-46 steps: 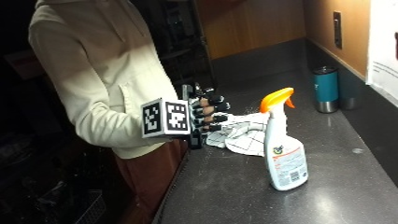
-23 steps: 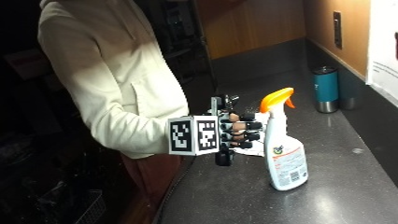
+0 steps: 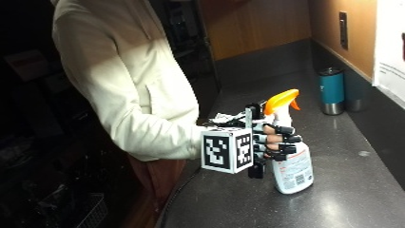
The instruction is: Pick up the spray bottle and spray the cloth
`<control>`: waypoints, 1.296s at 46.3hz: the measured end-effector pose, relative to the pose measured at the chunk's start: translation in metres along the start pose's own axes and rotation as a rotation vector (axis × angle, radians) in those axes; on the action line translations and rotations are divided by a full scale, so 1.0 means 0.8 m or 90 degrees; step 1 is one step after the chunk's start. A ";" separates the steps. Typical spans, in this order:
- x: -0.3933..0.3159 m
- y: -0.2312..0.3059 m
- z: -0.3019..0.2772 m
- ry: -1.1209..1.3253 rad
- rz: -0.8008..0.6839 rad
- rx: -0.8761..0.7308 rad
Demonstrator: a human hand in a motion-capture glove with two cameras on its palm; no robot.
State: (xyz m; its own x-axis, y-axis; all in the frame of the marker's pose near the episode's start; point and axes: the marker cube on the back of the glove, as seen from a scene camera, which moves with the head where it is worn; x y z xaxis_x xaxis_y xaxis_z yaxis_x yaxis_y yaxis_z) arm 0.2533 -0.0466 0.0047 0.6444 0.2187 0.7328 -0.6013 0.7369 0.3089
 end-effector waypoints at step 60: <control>-0.101 -0.050 0.141 0.331 -0.111 -0.362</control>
State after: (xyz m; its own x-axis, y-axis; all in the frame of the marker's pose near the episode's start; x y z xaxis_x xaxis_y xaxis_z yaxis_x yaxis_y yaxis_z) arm 0.1720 -0.1663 0.0017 0.9294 0.2376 0.2823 -0.2278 0.9714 -0.0676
